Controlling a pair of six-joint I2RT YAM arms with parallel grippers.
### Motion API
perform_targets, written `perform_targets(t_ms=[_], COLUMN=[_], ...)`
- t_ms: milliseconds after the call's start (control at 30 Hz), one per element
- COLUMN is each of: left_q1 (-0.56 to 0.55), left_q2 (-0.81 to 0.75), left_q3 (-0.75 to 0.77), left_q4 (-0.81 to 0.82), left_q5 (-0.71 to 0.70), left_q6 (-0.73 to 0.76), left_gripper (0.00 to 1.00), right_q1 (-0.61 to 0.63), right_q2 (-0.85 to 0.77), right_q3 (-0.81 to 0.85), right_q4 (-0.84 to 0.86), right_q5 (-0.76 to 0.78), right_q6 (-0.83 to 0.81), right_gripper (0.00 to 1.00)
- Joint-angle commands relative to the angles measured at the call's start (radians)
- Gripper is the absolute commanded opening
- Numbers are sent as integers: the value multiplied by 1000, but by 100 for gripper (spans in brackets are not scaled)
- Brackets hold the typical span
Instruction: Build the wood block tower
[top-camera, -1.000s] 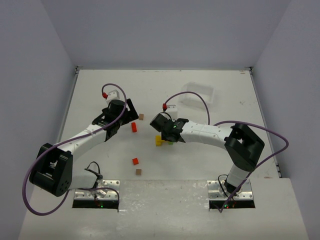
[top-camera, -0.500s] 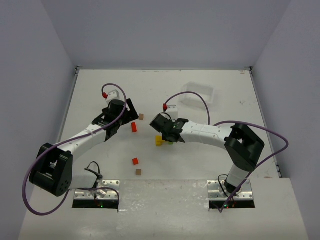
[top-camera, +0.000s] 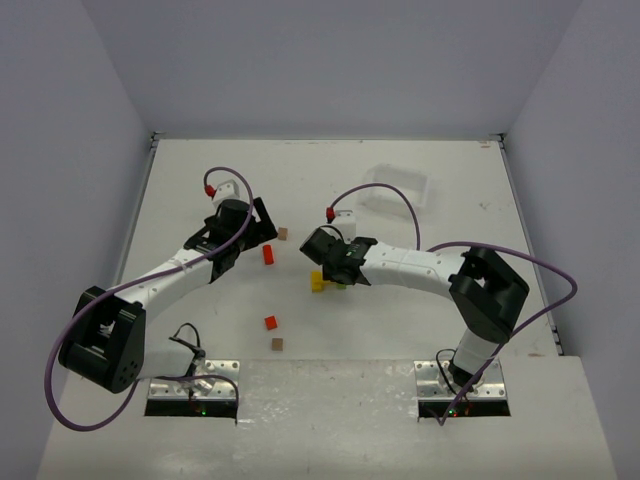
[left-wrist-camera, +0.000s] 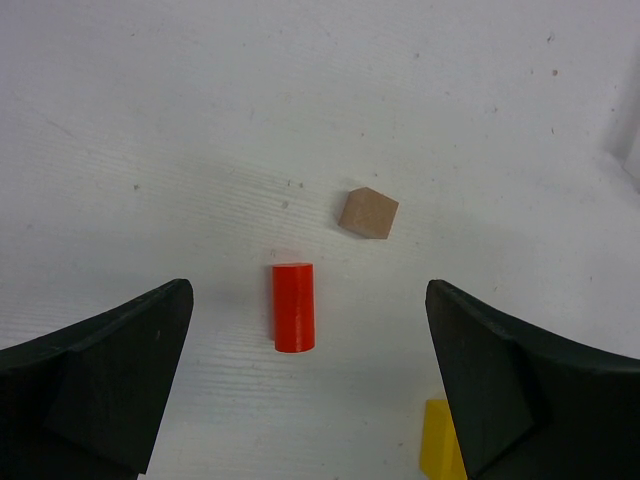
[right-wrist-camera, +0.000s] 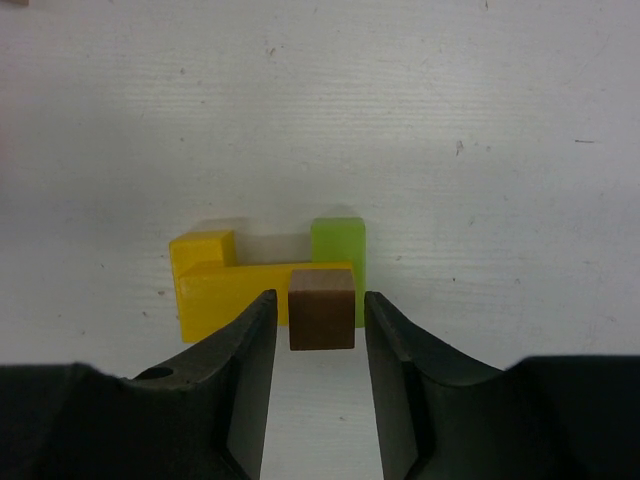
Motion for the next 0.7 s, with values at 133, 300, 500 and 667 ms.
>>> perform_targets(t_ms=[133, 300, 500, 667], left_q1=[12, 12, 11, 9], left_q2=[-10, 34, 123, 264], left_q3=[3, 25, 89, 211], left_q4=[54, 94, 90, 15], left_q5=[43, 150, 255, 271], left_q6=[17, 71, 141, 196], left_gripper=[100, 100, 100, 98], right_q1=[6, 4, -10, -125], right_q2=[-45, -82, -176, -317], right_q3=[33, 60, 30, -98], right_q4=[3, 23, 22, 24], right_q5=[35, -5, -9, -86], right_q6=[-4, -87, -146, -157], right_gripper=[57, 71, 96, 99])
